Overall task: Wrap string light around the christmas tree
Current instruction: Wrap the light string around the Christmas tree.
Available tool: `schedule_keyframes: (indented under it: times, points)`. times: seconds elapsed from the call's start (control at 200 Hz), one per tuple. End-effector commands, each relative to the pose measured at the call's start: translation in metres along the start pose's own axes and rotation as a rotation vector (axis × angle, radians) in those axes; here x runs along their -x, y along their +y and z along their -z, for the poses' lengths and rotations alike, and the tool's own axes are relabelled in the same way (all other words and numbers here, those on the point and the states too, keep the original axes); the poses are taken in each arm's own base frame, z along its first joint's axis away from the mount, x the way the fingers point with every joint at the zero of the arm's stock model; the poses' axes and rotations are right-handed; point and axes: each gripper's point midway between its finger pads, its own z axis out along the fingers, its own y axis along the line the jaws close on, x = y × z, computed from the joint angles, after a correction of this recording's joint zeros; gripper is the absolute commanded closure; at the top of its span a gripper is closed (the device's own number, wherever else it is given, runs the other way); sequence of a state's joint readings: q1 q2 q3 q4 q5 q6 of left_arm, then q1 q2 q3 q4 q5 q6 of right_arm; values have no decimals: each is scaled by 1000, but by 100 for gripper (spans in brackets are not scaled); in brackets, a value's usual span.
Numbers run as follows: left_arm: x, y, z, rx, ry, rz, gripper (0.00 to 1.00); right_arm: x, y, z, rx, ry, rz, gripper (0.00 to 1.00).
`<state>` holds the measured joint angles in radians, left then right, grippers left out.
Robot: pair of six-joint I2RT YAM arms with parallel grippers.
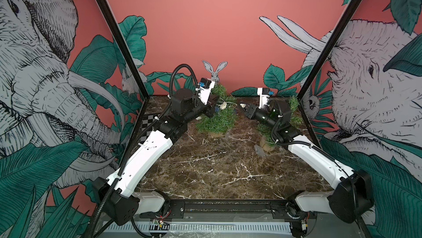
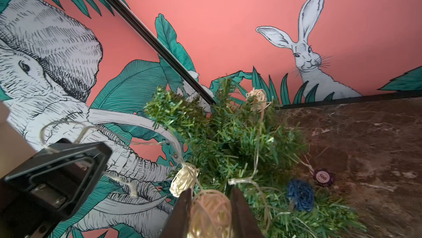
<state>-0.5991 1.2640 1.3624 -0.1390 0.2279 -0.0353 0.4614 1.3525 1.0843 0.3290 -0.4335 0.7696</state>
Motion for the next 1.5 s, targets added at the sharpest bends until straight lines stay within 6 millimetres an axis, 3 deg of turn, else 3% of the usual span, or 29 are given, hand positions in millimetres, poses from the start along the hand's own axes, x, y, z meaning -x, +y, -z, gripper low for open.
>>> schedule_keyframes:
  times: [0.0,0.135,0.25,0.36,0.44,0.605,0.765,0.815,1.125,1.23,1.4,1.495]
  points:
    - [6,-10,28,-23,-25,18,100,21,10,-11,16,-29,71,91]
    - [15,-4,43,-12,-59,94,100,20,-13,-22,-101,13,158,92]
    - [23,-11,39,-74,-65,156,100,8,-30,-28,-148,52,171,92]
    - [2,-16,23,-128,-12,198,100,-3,-47,-24,-195,73,186,92]
    - [-22,-9,15,-92,40,203,100,8,-52,-14,-219,54,194,92]
    - [-52,-3,8,-62,119,189,100,43,-34,6,-184,18,193,92]
    - [-73,-5,10,-64,157,210,100,53,-13,14,-117,6,176,92]
    - [-80,-5,12,-60,172,215,100,68,6,18,-75,-25,187,92]
    - [-103,11,15,38,234,174,100,109,71,36,72,-92,222,93]
    - [-99,17,22,75,252,148,100,111,75,35,84,-92,216,93]
    - [-54,-1,47,11,192,154,100,106,70,28,95,-72,188,93]
    - [-49,-1,59,23,211,123,100,112,80,24,154,-83,151,94]
